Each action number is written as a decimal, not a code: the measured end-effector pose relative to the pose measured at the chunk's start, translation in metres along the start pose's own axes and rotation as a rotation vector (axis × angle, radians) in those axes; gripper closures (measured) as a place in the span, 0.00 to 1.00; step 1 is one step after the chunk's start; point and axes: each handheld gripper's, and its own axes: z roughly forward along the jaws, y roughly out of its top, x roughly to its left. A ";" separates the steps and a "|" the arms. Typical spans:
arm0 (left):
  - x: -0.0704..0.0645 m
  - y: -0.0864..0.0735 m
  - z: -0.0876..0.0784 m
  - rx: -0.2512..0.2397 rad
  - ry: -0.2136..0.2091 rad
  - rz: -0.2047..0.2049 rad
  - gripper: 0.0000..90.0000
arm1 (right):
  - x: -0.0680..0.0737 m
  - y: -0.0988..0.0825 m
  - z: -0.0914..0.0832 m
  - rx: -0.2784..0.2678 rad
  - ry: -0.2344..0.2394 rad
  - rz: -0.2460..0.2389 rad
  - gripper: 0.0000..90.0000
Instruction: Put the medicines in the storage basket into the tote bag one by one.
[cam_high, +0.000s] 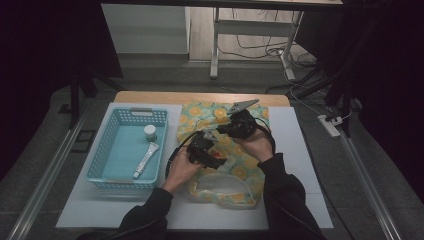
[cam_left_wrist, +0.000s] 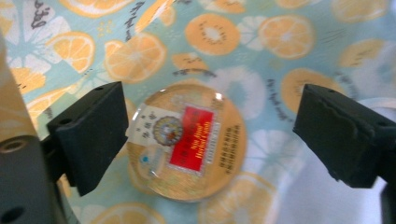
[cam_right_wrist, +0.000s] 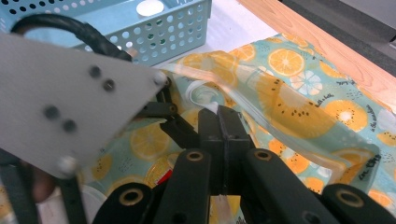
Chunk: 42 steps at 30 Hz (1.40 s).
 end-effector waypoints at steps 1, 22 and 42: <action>0.000 0.000 -0.002 0.003 -0.012 -0.007 0.10 | 0.000 0.000 0.000 0.001 0.002 -0.002 1.00; -0.011 -0.003 -0.048 -0.034 -0.157 -0.020 0.04 | 0.002 0.000 -0.002 -0.009 0.012 -0.019 1.00; 0.007 -0.026 -0.083 -0.110 -0.160 -0.081 0.00 | 0.002 0.001 -0.003 -0.013 0.015 -0.012 1.00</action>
